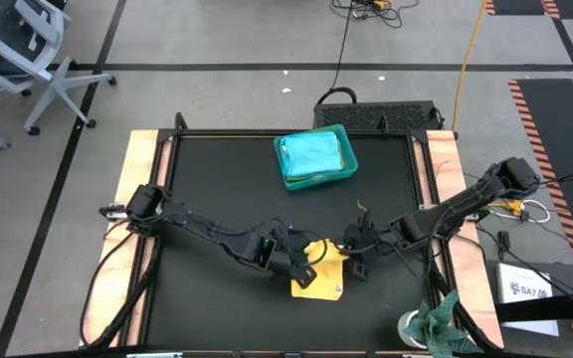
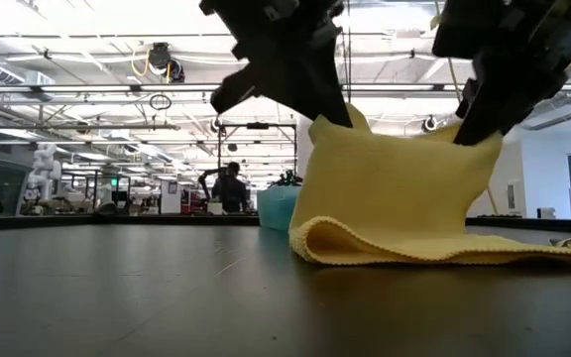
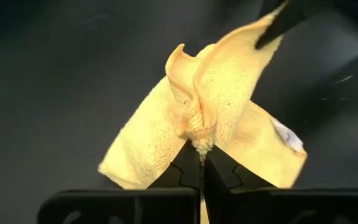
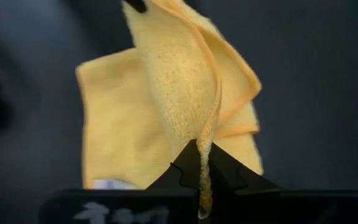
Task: Fold microfiber towels
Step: Fold the yellow microfiber towel
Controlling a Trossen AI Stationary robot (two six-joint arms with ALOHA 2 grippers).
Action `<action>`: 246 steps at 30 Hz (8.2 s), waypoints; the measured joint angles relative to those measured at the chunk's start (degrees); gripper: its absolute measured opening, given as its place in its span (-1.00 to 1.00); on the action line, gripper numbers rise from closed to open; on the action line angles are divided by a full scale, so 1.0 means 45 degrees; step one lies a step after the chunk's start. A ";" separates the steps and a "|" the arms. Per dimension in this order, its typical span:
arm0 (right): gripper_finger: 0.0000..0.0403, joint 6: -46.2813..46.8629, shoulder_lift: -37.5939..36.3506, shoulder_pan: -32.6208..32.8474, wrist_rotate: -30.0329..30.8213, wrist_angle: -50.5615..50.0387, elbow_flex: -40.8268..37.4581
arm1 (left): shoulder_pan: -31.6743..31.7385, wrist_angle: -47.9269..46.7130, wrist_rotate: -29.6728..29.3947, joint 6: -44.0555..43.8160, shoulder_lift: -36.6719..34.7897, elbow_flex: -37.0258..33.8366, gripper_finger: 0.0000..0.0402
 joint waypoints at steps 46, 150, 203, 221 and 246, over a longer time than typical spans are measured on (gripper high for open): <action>-1.00 0.2587 0.3327 0.2681 -0.0747 0.3983 -0.0175 | -0.2309 0.0903 0.0619 -0.4374 0.1438 0.0000 -1.00; -0.38 0.4311 0.1754 -0.0432 -0.5016 0.6406 -0.2021 | -0.1001 0.0515 0.0060 -0.1434 0.1171 -0.0010 -0.77; -0.59 0.4151 0.3449 -0.2006 -0.3747 0.7734 -0.2030 | -0.0798 0.0523 0.0079 -0.1292 0.1171 0.0000 -0.77; -1.00 0.3353 0.1496 -0.2045 -0.5065 0.3501 -0.2030 | -0.0774 0.0564 0.0077 -0.1208 0.1171 0.0000 -0.77; -1.00 0.2089 -0.1060 -0.2313 -0.4821 0.1490 -0.1758 | 0.0104 0.3287 0.1559 0.0447 0.2016 0.0000 -0.77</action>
